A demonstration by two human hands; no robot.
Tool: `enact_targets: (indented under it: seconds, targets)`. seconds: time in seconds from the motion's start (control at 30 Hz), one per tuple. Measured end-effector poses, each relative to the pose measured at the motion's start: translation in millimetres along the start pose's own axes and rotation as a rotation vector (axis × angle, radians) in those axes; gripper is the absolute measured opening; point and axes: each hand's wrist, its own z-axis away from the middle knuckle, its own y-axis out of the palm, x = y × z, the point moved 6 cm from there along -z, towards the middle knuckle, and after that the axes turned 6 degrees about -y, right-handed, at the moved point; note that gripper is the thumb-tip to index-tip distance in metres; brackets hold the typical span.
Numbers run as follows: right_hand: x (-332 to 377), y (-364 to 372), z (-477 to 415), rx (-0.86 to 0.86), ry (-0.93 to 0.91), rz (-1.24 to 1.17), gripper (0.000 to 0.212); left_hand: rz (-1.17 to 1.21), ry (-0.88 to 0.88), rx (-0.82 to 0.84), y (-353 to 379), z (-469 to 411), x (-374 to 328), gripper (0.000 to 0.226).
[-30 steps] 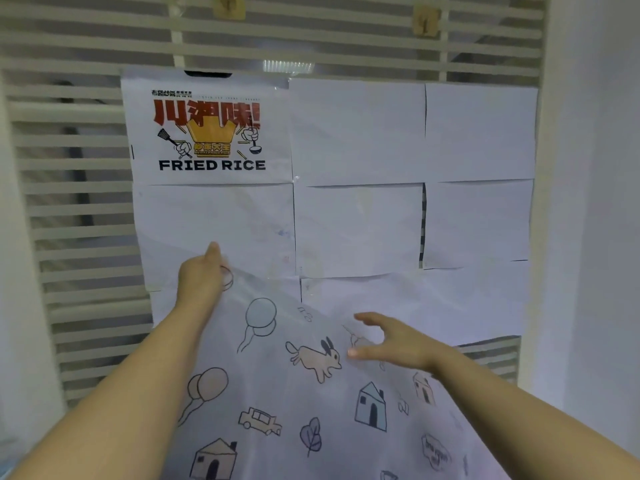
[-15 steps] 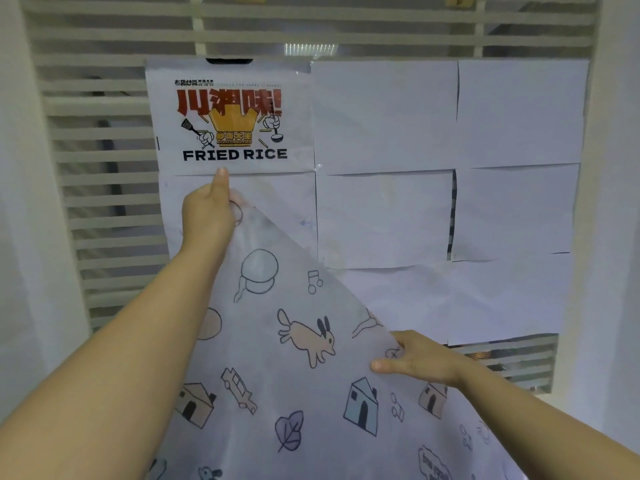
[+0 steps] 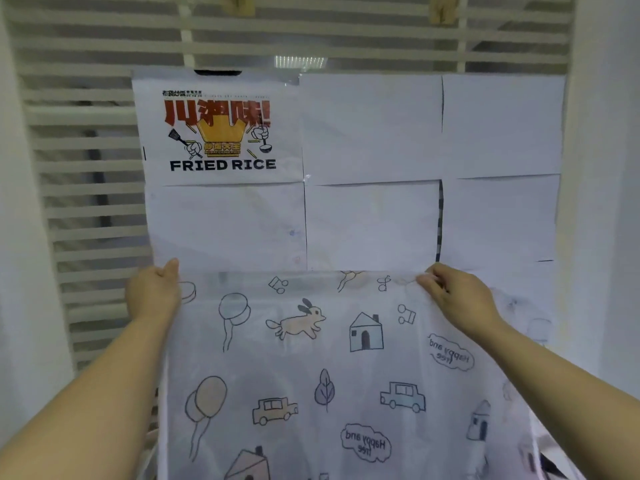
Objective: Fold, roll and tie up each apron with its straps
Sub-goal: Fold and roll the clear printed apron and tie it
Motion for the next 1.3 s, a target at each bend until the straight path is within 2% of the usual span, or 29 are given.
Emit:
enact_targets:
  seconds: [0.07, 0.1, 0.13, 0.17, 0.2, 0.27, 0.33, 0.4, 0.43, 0.6, 0.73, 0.83, 0.9, 0.97, 1.07, 1.17, 1.2, 1.27, 1.3]
  targets:
    - [13.7, -16.0, -11.7, -0.021, -0.094, 0.077, 0.026, -0.001, -0.012, -0.104, 2.9, 15.0, -3.3, 0.032]
    - [19.9, -19.8, -16.7, -0.011, -0.128, 0.103, 0.024, 0.024, 0.080, -0.139, 8.0, 28.3, -19.8, 0.030]
    - [26.0, -20.9, -19.4, 0.013, -0.151, 0.115, 0.023, 0.045, 0.261, -0.089, 18.4, 47.6, -44.2, 0.032]
    - [32.0, -21.2, -22.0, 0.039, -0.173, 0.114, 0.023, 0.064, 0.464, 0.057, 34.5, 71.0, -70.8, 0.036]
    - [38.2, -21.8, -23.0, 0.065, -0.196, 0.102, 0.023, 0.038, 0.595, 0.272, 53.8, 99.6, -92.4, 0.044]
    - [49.5, -26.5, -23.1, 0.083, -0.247, 0.069, 0.024, -0.132, 0.678, 0.641, 87.7, 140.8, -106.9, 0.060]
    - [56.2, -35.2, -21.2, 0.080, -0.296, 0.090, 0.026, -0.239, 0.642, 0.767, 109.2, 147.2, -97.0, 0.052]
    - [57.0, -41.0, -16.7, 0.119, -0.325, 0.135, 0.027, -0.222, 0.583, 0.804, 116.1, 137.7, -84.9, 0.036]
    - [53.7, -41.6, -14.7, 0.174, -0.316, 0.153, 0.028, -0.201, 0.555, 0.812, 115.8, 131.3, -81.9, 0.039]
    - [11.5, -38.5, -2.4, 0.553, -0.139, 0.253, 0.052, -0.295, 0.693, 0.613, 98.8, 103.6, -96.0, 0.050]
    - [-26.2, -34.3, 1.4, 0.692, 0.068, 0.438, 0.027, -0.429, 0.800, 0.427, 84.3, 88.0, -107.2, 0.050]
    - [-34.7, -36.8, -3.3, 0.642, 0.105, 0.666, 0.024, -0.566, 0.889, 0.424, 77.8, 88.8, -114.9, 0.052]
    - [-31.1, -44.6, -12.0, 0.549, 0.083, 0.852, 0.013, -0.743, 0.932, 0.450, 80.1, 88.8, -116.4, 0.051]
    - [-25.2, -55.5, -20.5, 0.462, 0.112, 0.989, 0.013, -0.933, 0.920, 0.444, 82.9, 79.4, -114.0, 0.039]
    - [-15.2, -74.9, -27.9, 0.359, 0.196, 1.033, 0.019, -1.063, 0.854, 0.272, 73.0, 55.2, -110.5, 0.018]
    - [-25.6, -84.1, -29.1, 0.351, 0.337, 0.857, 0.013, -1.022, 0.832, 0.068, 56.7, 47.4, -105.9, 0.016]
    - [-32.7, -81.3, -27.0, 0.369, 0.389, 0.701, 0.005, -0.945, 0.781, 0.080, 54.1, 46.7, -102.0, 0.016]
    - [-45.9, -70.1, -18.4, 0.377, 0.536, 0.294, 0.028, -0.772, 0.649, 0.173, 51.3, 47.4, -92.8, 0.019]
    - [-49.1, -64.8, -11.9, 0.306, 0.634, 0.002, 0.034, -0.712, 0.598, 0.211, 50.2, 49.7, -87.2, 0.021]
